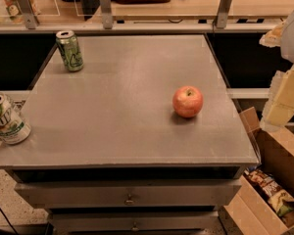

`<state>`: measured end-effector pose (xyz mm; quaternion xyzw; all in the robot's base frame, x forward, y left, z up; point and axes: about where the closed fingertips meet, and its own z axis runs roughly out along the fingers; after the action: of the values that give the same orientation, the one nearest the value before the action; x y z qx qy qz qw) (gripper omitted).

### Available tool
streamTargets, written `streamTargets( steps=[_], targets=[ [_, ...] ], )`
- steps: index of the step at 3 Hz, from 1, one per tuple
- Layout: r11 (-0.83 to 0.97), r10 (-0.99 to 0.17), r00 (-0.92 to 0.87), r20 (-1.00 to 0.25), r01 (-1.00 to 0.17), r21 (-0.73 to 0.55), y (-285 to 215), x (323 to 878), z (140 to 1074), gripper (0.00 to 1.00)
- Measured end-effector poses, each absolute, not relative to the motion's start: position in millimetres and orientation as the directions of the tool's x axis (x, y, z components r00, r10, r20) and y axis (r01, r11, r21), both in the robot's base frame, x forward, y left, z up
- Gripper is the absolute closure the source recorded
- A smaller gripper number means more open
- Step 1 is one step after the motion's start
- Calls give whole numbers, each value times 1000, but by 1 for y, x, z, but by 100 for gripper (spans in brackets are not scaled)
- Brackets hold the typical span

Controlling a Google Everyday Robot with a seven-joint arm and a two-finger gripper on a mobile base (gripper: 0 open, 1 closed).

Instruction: Move apple near green can

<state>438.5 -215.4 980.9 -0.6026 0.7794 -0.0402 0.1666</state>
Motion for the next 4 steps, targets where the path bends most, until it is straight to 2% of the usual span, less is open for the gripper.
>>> streamTargets(
  steps=[2,4],
  targets=[
    [287,-938,-212,-276,-919,-270,-208,446,968,0],
    [311,-855,-185,-485,-931,-192,-170,488,906,0]
  ],
)
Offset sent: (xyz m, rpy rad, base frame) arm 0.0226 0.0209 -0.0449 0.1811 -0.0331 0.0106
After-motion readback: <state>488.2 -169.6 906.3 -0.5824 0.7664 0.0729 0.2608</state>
